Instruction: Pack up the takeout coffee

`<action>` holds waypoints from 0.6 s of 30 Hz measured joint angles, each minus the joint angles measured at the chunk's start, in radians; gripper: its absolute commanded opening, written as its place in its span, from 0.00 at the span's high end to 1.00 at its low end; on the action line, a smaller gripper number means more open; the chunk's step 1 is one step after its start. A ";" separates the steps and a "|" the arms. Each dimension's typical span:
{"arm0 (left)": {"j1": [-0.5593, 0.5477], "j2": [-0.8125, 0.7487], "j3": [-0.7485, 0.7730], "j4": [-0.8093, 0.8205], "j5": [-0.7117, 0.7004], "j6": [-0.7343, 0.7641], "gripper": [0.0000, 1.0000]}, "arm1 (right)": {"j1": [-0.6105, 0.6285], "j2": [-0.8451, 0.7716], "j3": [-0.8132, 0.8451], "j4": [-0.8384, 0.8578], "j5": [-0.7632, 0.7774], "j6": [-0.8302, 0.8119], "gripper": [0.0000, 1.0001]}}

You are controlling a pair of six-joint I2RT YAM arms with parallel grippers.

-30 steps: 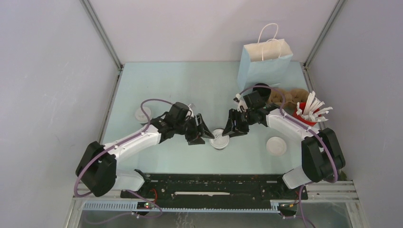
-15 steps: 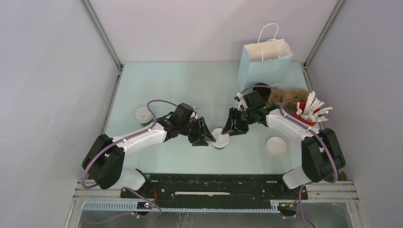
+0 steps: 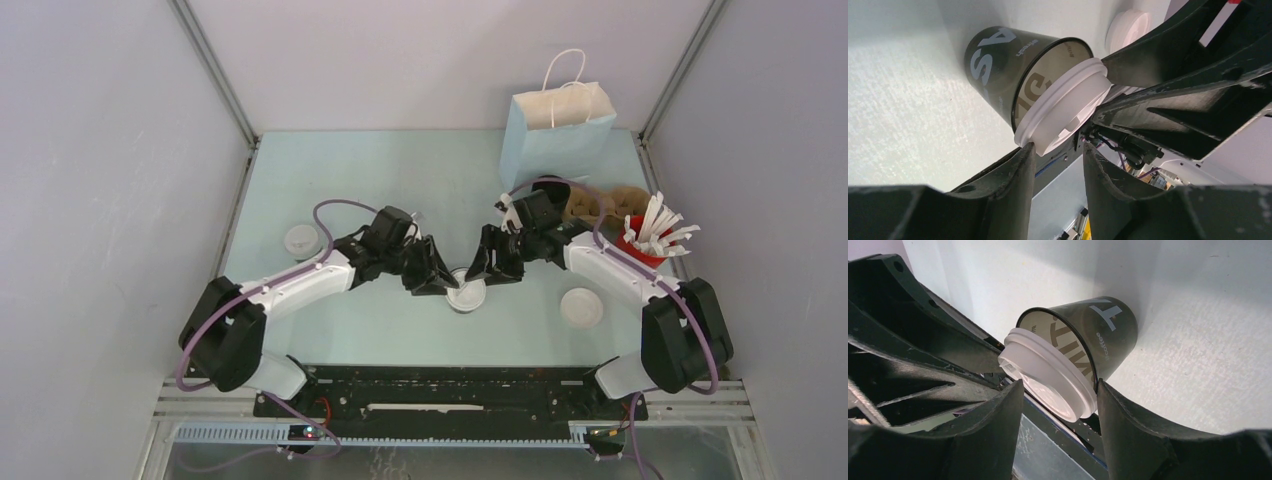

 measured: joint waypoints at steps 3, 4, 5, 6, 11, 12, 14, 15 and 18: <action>0.000 0.000 0.018 -0.002 -0.006 0.000 0.56 | 0.003 -0.005 0.000 -0.005 0.013 -0.002 0.34; 0.000 0.000 0.023 -0.003 -0.009 0.000 0.56 | 0.004 -0.005 0.000 -0.011 0.021 -0.004 0.33; 0.000 0.000 0.027 -0.003 -0.011 0.000 0.55 | 0.005 -0.005 0.000 -0.018 0.027 -0.007 0.32; 0.000 0.000 0.031 -0.003 -0.013 0.001 0.55 | 0.006 -0.005 0.000 -0.029 0.040 -0.014 0.32; 0.000 0.000 0.032 -0.013 -0.021 0.009 0.54 | 0.018 -0.005 0.006 -0.087 0.091 -0.068 0.38; 0.000 0.000 0.032 -0.019 -0.021 0.010 0.54 | 0.018 -0.005 0.008 -0.093 0.096 -0.075 0.41; 0.000 0.000 0.032 -0.027 -0.022 0.012 0.53 | 0.019 -0.005 0.013 -0.106 0.105 -0.086 0.46; 0.000 0.000 0.032 -0.030 -0.025 0.017 0.52 | 0.019 -0.005 0.016 -0.110 0.108 -0.090 0.48; 0.000 0.000 0.035 -0.054 -0.045 0.037 0.46 | 0.019 -0.005 0.020 -0.110 0.109 -0.097 0.50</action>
